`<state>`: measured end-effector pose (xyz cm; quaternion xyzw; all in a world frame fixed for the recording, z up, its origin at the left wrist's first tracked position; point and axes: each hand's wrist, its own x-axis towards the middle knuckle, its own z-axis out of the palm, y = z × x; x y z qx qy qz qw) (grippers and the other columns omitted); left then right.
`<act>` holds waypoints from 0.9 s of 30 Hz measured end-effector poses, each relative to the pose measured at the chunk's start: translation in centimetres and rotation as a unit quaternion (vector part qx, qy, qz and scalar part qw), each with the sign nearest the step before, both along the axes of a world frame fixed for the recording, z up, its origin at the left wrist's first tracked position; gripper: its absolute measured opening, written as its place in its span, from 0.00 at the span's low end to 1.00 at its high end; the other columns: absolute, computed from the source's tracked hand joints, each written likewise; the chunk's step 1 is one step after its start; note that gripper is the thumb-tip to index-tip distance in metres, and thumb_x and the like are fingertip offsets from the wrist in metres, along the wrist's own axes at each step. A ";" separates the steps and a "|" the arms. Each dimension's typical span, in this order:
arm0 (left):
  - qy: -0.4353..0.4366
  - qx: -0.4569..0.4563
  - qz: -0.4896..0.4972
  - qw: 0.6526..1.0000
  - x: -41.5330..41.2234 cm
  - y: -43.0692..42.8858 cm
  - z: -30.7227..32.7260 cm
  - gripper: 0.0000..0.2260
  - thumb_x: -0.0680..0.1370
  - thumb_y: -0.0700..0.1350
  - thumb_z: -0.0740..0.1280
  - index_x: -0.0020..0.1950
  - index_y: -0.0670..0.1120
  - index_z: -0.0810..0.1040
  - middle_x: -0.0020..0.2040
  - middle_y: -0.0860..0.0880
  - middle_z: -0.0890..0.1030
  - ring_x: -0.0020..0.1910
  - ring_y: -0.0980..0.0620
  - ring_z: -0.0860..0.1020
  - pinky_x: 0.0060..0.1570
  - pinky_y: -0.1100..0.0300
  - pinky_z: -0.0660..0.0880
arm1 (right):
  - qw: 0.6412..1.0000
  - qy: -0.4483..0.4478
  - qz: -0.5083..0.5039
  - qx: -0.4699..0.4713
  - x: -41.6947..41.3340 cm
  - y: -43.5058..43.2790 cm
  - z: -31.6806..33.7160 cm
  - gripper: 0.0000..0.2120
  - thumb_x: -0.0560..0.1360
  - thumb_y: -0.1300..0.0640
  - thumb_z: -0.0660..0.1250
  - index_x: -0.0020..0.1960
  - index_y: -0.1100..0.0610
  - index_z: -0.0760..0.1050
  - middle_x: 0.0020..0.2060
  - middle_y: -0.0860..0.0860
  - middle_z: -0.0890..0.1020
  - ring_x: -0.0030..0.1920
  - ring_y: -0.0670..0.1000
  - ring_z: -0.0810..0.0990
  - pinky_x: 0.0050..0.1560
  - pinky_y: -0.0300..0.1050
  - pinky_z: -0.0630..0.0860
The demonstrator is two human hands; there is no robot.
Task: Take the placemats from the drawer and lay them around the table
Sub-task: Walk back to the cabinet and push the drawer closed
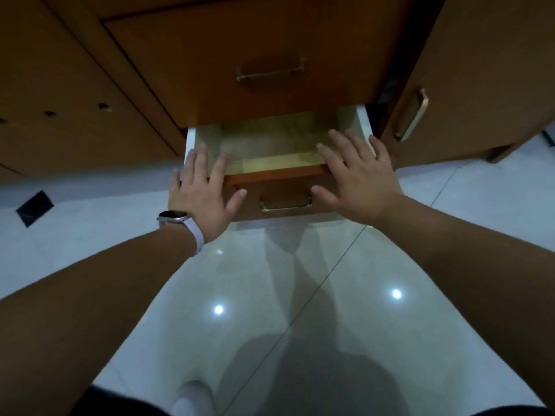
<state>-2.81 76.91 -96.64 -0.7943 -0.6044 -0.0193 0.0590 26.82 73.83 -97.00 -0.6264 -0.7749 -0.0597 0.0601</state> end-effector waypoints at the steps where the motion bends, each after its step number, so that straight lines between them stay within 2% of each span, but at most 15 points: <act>1: -0.018 0.009 0.016 1.000 0.4 0.2 -0.3 0.33 0.78 0.66 0.51 0.78 0.49 0.54 0.79 0.41 0.52 0.78 0.41 0.51 0.72 0.39 0.54 | 1.000 -0.001 0.001 0.004 0.1 0.5 -0.1 0.35 0.77 0.32 0.52 0.77 0.51 0.59 0.77 0.56 0.60 0.77 0.59 0.56 0.74 0.63 0.50; 5: -0.084 0.038 0.036 0.995 1.0 0.4 -2.0 0.32 0.79 0.64 0.53 0.79 0.49 0.53 0.79 0.41 0.52 0.78 0.41 0.49 0.73 0.40 0.47 | 0.999 -0.012 0.036 0.014 1.0 2.3 -0.1 0.37 0.75 0.32 0.52 0.77 0.53 0.58 0.77 0.58 0.60 0.77 0.60 0.56 0.74 0.63 0.51; 10: -0.023 0.062 -0.078 0.995 -1.1 -0.4 -3.7 0.35 0.76 0.63 0.59 0.79 0.49 0.53 0.79 0.40 0.54 0.77 0.39 0.50 0.72 0.39 0.46 | 0.997 -0.014 0.069 0.025 2.1 0.7 -1.1 0.37 0.75 0.36 0.60 0.78 0.54 0.57 0.77 0.60 0.59 0.77 0.60 0.55 0.74 0.62 0.50; 16: 0.006 0.087 -0.103 0.991 -2.3 -0.2 -4.7 0.37 0.75 0.60 0.64 0.78 0.48 0.54 0.78 0.40 0.54 0.77 0.39 0.49 0.70 0.37 0.48 | 0.990 -0.067 0.115 0.056 3.5 -1.8 -3.3 0.36 0.75 0.44 0.67 0.78 0.55 0.60 0.78 0.60 0.57 0.77 0.62 0.55 0.74 0.65 0.50; 19: 0.002 0.102 -0.103 0.989 -1.9 0.6 -5.2 0.41 0.73 0.58 0.70 0.79 0.49 0.54 0.78 0.39 0.54 0.77 0.39 0.49 0.69 0.35 0.48 | 0.990 -0.081 0.115 0.023 3.5 -2.0 -4.5 0.37 0.76 0.45 0.66 0.79 0.54 0.55 0.78 0.58 0.51 0.78 0.61 0.52 0.75 0.63 0.50; 22: 0.005 0.109 -0.103 0.989 -1.9 1.9 -5.7 0.42 0.72 0.56 0.71 0.79 0.49 0.51 0.79 0.40 0.52 0.78 0.43 0.40 0.69 0.34 0.47 | 0.994 -0.076 0.074 0.013 3.5 -1.2 -4.9 0.37 0.76 0.44 0.64 0.79 0.53 0.52 0.78 0.57 0.49 0.78 0.59 0.52 0.74 0.62 0.50; 24: -0.002 0.114 -0.097 0.989 -1.8 2.6 -6.0 0.41 0.73 0.55 0.69 0.79 0.50 0.50 0.79 0.41 0.50 0.76 0.45 0.34 0.69 0.35 0.45 | 0.996 -0.073 0.059 0.007 3.3 -0.5 -5.1 0.37 0.77 0.43 0.62 0.80 0.52 0.51 0.78 0.56 0.47 0.78 0.59 0.51 0.75 0.62 0.49; 27: -0.019 0.119 -0.081 0.989 -1.2 3.3 -6.4 0.38 0.76 0.57 0.63 0.79 0.53 0.45 0.79 0.42 0.47 0.76 0.46 0.33 0.68 0.34 0.44 | 0.997 -0.065 0.035 0.000 2.8 0.2 -5.9 0.35 0.79 0.40 0.57 0.80 0.51 0.49 0.78 0.55 0.44 0.79 0.58 0.47 0.75 0.61 0.48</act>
